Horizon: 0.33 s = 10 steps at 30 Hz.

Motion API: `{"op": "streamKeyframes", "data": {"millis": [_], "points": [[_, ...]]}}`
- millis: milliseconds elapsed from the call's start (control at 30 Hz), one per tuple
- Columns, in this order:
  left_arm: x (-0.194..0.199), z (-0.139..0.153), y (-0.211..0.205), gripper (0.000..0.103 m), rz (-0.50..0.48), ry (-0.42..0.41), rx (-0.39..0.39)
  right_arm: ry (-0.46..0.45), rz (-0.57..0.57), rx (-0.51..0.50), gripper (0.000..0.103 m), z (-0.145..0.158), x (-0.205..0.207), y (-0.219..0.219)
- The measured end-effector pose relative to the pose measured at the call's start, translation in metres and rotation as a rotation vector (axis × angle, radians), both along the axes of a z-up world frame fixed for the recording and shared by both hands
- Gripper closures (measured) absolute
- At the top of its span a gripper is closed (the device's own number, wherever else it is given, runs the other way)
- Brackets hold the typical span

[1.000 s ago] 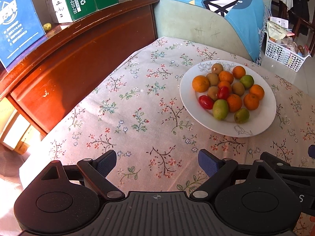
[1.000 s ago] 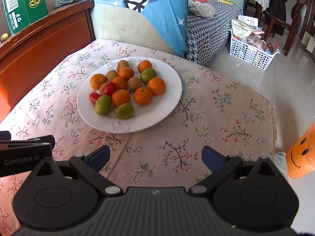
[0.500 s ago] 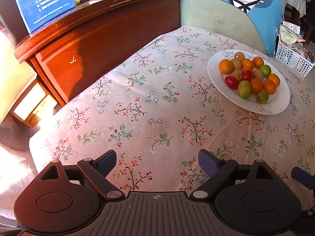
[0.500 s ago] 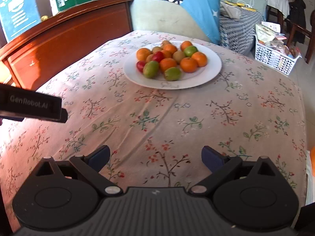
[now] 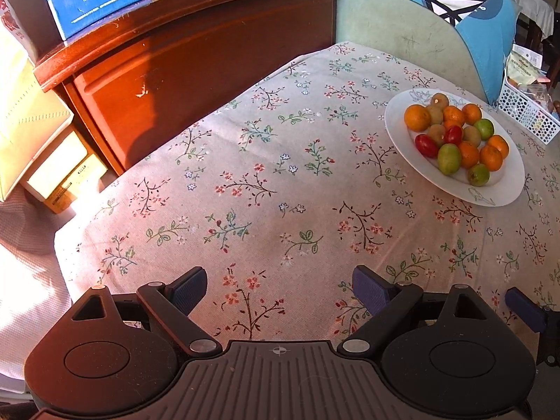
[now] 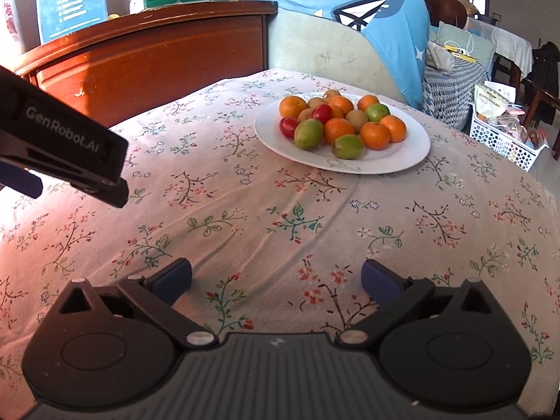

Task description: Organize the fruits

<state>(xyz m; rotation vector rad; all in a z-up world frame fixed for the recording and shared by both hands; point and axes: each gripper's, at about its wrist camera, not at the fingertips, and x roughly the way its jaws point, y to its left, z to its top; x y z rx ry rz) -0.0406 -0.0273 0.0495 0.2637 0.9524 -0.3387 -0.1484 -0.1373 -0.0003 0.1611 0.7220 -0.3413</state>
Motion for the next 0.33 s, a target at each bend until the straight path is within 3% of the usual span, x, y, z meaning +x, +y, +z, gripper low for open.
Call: {"op": "streamKeyframes", "data": {"millis": [333], "points": [[-0.0003, -0.0012, 0.0002, 0.011, 0.000, 0.006, -0.002, -0.011, -0.003, -0.008, 0.001, -0.0012, -0.0015, 0.0003]]}}
